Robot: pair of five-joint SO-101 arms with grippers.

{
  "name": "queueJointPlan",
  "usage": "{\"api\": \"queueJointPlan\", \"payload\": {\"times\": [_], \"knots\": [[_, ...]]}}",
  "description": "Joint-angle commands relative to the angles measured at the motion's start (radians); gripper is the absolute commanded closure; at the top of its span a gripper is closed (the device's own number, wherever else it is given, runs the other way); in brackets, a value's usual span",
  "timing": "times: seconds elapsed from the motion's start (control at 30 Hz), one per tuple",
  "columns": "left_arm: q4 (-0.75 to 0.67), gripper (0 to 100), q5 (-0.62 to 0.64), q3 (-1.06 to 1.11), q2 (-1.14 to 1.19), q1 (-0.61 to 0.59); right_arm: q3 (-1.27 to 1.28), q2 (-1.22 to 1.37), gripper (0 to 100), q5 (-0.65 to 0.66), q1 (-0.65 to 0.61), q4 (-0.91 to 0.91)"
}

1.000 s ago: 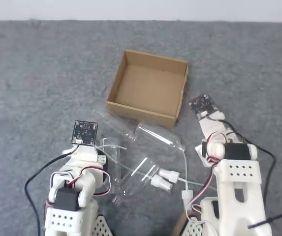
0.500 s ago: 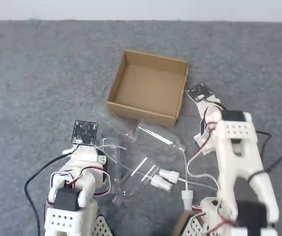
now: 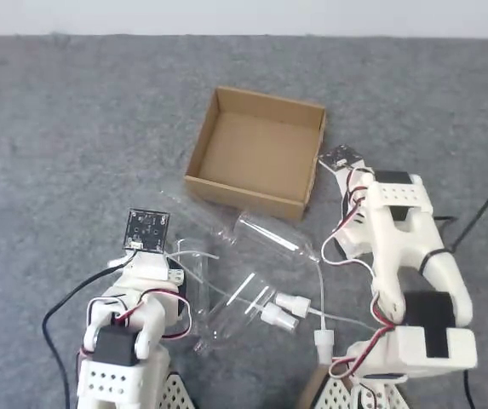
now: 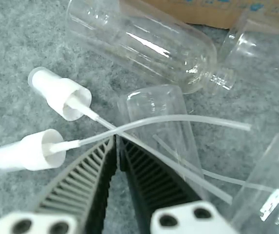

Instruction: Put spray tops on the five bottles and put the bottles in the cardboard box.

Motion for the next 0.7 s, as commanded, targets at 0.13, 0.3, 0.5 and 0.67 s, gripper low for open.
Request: {"api": "queueJointPlan", "payload": {"times": [0.13, 0.3, 0.5, 0.67], "knots": [[0.002, 99, -0.003, -0.01, -0.017, 0.002, -0.077, -0.004, 95.2, -0.038, 0.008, 0.019], [0.002, 99, -0.003, -0.01, -0.017, 0.002, -0.077, -0.104, 99.1, -0.077, 0.005, 0.082], [0.002, 99, -0.003, -0.01, -0.017, 0.002, -0.075, -0.272, 99.2, -0.114, -0.002, 0.159], [0.002, 99, -0.003, -0.01, -0.017, 0.002, -0.075, -0.401, 99.2, -0.219, -0.004, 0.183]]}}
